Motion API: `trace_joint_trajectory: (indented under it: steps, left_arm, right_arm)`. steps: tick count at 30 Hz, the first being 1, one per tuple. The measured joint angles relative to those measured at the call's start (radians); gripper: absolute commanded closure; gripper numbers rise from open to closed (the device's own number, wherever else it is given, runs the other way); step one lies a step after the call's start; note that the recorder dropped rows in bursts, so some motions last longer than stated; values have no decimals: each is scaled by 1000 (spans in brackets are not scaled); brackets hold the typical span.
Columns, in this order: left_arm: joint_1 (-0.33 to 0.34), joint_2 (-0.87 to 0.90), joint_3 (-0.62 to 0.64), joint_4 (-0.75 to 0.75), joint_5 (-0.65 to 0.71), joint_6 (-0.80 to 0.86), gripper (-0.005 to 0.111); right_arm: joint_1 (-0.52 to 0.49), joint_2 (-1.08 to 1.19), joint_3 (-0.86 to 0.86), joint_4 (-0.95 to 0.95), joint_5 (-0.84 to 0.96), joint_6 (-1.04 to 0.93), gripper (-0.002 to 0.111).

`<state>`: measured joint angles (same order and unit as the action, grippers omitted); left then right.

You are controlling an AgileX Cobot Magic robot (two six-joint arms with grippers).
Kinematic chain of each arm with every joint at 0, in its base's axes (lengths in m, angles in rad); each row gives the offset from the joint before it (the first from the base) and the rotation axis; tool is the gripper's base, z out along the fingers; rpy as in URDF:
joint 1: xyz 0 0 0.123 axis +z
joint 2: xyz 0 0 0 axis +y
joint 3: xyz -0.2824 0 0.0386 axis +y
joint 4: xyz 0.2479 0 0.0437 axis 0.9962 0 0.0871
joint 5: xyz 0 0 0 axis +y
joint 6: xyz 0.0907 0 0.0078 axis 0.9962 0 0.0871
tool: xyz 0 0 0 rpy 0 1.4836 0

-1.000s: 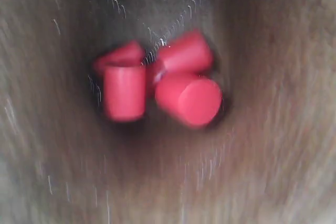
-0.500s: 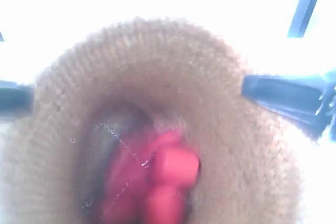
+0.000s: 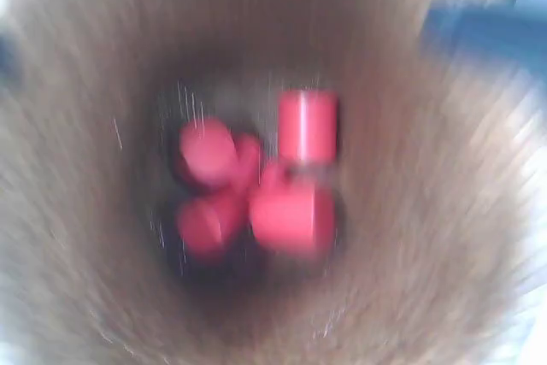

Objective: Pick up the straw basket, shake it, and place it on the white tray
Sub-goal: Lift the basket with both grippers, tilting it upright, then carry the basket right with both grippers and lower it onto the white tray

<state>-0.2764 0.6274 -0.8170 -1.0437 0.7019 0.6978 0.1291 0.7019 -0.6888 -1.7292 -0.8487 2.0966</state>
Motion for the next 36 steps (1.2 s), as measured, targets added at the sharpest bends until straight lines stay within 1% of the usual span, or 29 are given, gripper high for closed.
trace_joint_trajectory:
  steps: [2,3,6,7,11,17,20,25,28,31,36]
  left_arm:
    - [0,46,64,17,-23,-8,107]
    - [0,59,65,20,-21,-8,107]
    - [0,105,4,20,-16,-45,107]
    - [0,154,-37,44,-18,-86,107]
    - [-2,280,-124,120,-5,-172,107]
    - [-9,429,-251,134,21,-196,107]
    - [-35,493,-316,134,17,-196,107]
    - [-129,627,-417,168,-45,-199,107]
    - [-173,733,-472,208,-78,-218,107]
    - [-205,827,-536,243,-87,-240,107]
    - [-226,933,-636,259,-90,-275,107]
  right_arm:
    - [0,45,43,-55,26,5,108]
    - [0,50,41,-55,26,4,108]
    - [0,50,-17,-55,56,10,108]
    - [0,59,-39,-55,85,6,108]
    - [3,119,-54,-55,171,4,108]
    - [11,189,-59,-54,346,4,108]
    - [11,207,-76,-52,418,2,108]
    - [9,228,-95,-52,559,-17,108]
    - [-24,245,-95,-52,586,-36,108]
    - [-87,277,-84,-52,588,-45,108]
    - [-211,374,-80,-52,520,-51,108]
